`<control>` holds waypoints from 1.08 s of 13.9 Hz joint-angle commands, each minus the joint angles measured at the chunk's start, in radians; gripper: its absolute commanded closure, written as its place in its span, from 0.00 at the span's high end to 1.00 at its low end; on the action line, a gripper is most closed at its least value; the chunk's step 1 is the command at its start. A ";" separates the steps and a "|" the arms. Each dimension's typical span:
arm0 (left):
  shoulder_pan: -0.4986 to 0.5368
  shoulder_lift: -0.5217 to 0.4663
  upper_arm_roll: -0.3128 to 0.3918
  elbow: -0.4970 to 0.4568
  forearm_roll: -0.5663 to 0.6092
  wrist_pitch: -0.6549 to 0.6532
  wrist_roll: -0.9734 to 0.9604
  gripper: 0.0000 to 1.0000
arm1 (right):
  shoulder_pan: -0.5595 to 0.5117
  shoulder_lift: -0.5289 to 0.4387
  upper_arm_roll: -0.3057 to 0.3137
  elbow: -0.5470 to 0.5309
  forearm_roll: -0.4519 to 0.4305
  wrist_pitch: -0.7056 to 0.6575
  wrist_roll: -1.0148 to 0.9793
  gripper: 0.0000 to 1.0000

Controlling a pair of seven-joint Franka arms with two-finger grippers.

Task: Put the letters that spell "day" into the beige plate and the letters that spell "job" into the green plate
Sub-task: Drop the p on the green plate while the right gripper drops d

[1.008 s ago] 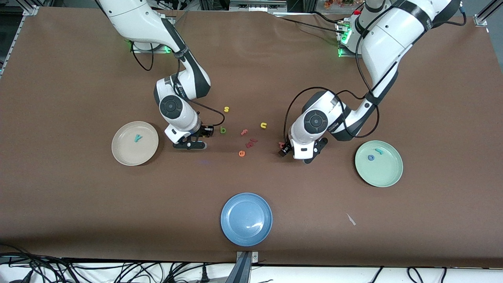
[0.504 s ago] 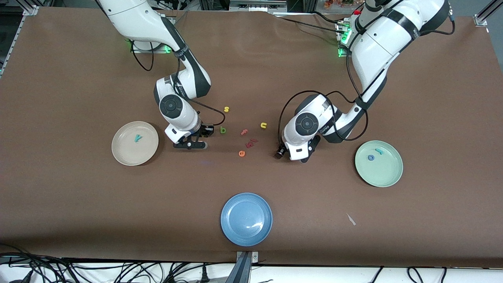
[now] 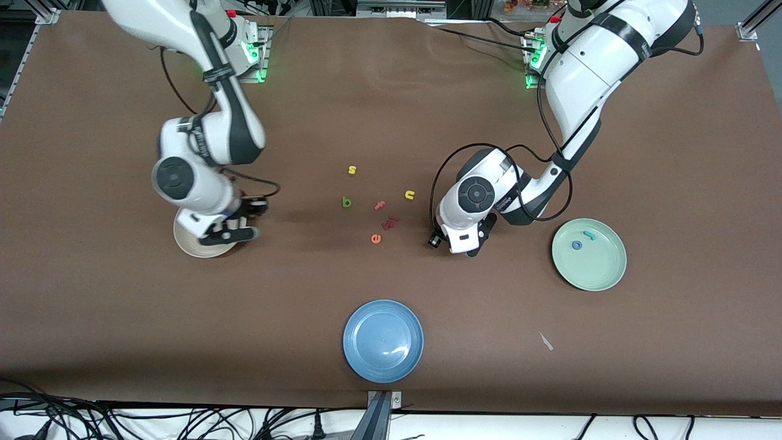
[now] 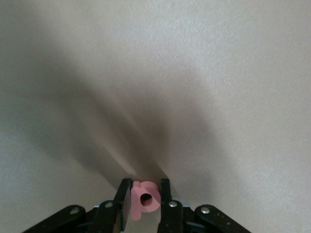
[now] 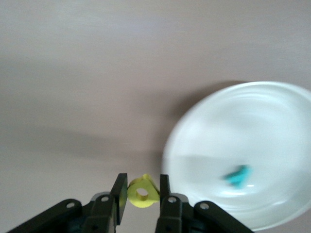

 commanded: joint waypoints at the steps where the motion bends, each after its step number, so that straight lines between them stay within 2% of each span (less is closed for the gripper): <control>1: 0.042 -0.006 0.000 0.016 0.035 -0.043 0.093 0.00 | -0.064 0.043 -0.017 -0.027 0.015 0.029 -0.145 0.14; 3: 0.124 -0.078 -0.038 0.016 0.027 -0.144 0.237 0.00 | -0.115 0.079 -0.016 -0.027 0.018 0.047 -0.194 0.15; 5: 0.284 -0.150 -0.130 0.012 0.024 -0.283 0.409 0.00 | -0.120 0.085 -0.008 -0.027 0.040 0.041 -0.193 0.16; 7: 0.468 -0.175 -0.213 0.007 0.024 -0.398 0.578 0.00 | -0.126 0.082 -0.008 -0.025 0.041 0.033 -0.188 0.16; 9: 0.594 -0.169 -0.213 -0.002 0.041 -0.423 0.772 0.00 | -0.201 0.089 -0.008 -0.025 0.040 0.033 -0.222 0.16; 11: 0.691 -0.146 -0.204 -0.002 0.073 -0.416 0.889 0.00 | -0.215 0.099 -0.008 -0.025 0.040 0.033 -0.242 0.20; 12: 0.713 -0.125 -0.202 0.001 0.102 -0.405 0.923 0.00 | -0.217 0.100 -0.008 -0.025 0.041 0.033 -0.237 0.46; 13: 0.719 -0.103 -0.186 0.008 0.134 -0.372 0.942 0.00 | -0.215 0.100 -0.008 -0.025 0.041 0.033 -0.228 0.99; 15: 0.721 -0.091 -0.140 0.013 0.151 -0.318 1.018 0.00 | -0.214 0.096 -0.007 -0.022 0.041 0.026 -0.228 1.00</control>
